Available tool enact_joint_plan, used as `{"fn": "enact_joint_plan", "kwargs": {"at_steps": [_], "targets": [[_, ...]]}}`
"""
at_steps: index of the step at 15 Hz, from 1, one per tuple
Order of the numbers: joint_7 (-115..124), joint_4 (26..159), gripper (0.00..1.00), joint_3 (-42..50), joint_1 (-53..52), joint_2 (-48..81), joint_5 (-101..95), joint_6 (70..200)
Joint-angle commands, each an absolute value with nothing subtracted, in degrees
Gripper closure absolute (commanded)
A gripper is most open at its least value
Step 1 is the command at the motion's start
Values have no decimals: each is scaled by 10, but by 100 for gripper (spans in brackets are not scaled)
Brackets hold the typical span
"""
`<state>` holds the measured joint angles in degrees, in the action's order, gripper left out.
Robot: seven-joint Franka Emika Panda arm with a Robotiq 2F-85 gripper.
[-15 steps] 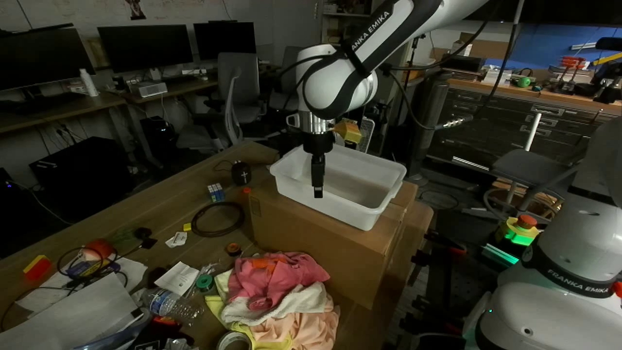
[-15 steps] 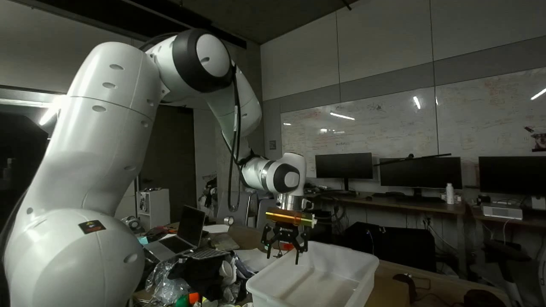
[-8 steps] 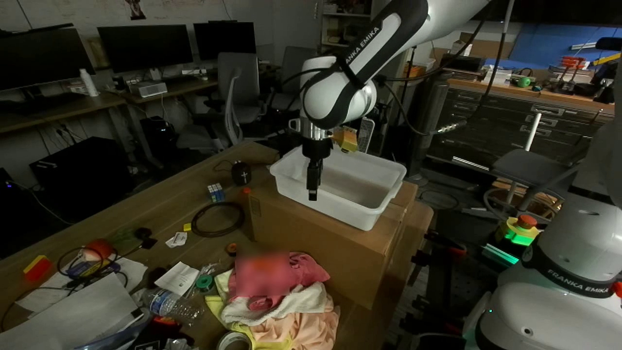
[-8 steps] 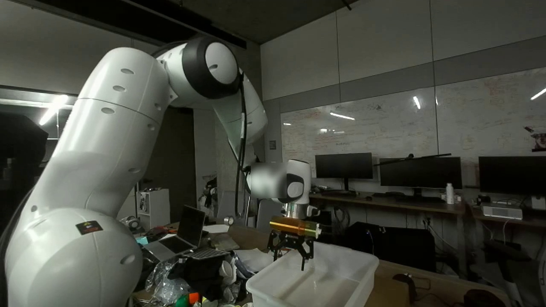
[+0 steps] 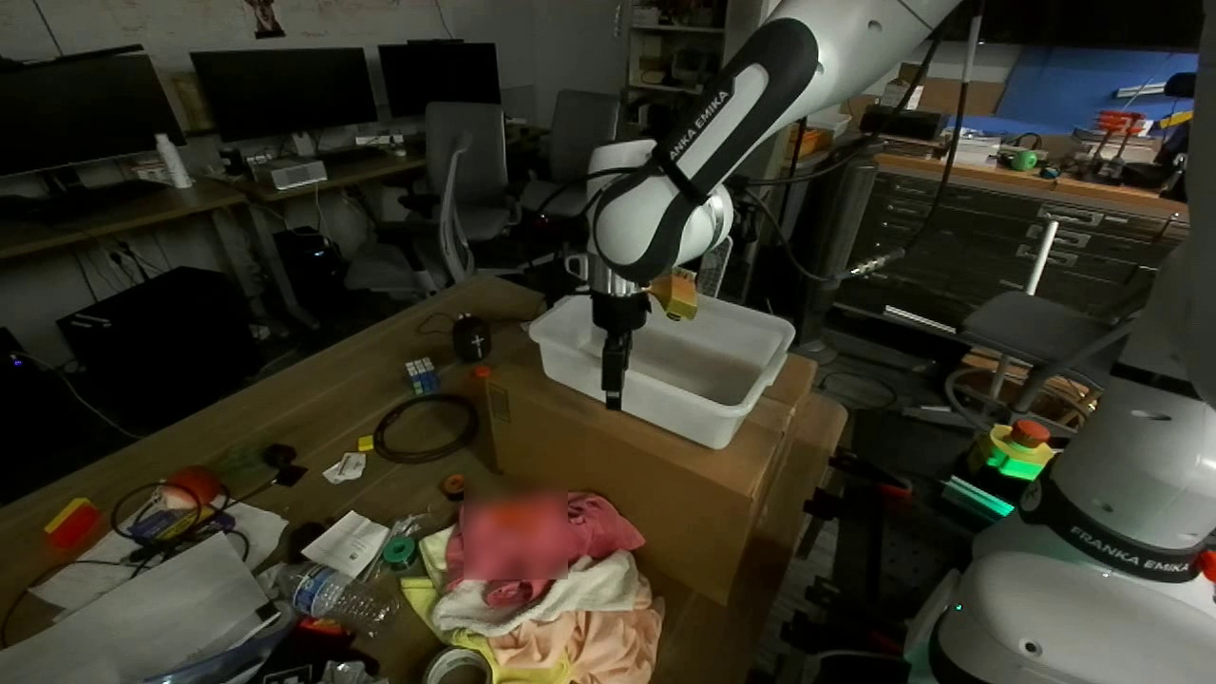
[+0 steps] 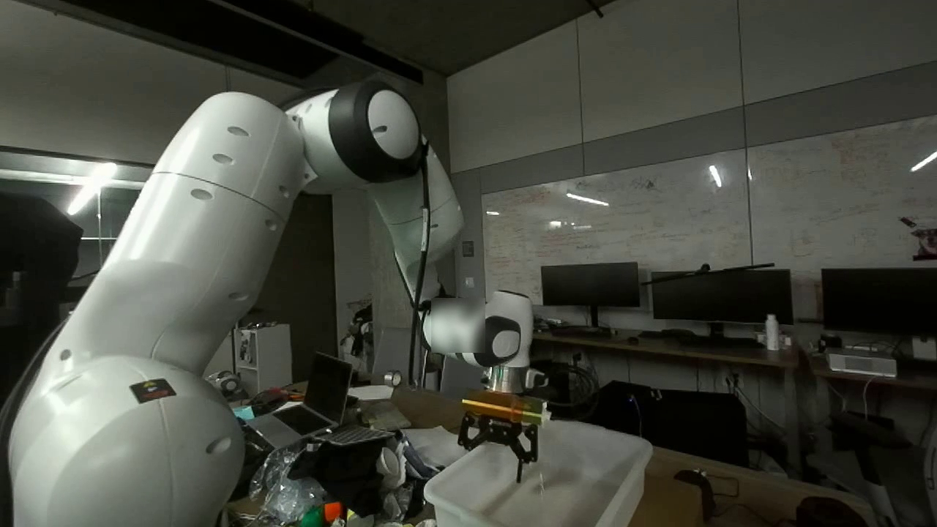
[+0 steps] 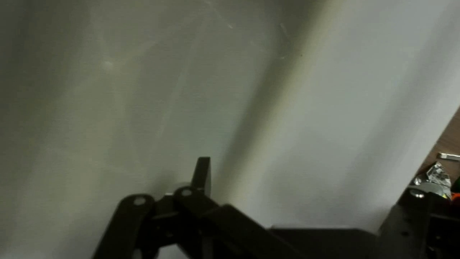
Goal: Pick up the fabrics from the plastic dish and put them on the table. Pick up the plastic dish from the box and put it on the table.
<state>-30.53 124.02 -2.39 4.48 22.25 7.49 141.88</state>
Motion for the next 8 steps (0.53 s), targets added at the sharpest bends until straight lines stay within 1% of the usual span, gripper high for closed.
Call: {"fn": "enact_joint_plan", "kwargs": {"at_steps": [1,2,6,8], "targets": [[-295,1245,27,-34,53,222,59,1441],[-294,1244,27,-34,54,221,58,1440],[-289,1244,59,-34,53,217,55,1440],[-285,1244,73,-33,52,216,53,1442]]}}
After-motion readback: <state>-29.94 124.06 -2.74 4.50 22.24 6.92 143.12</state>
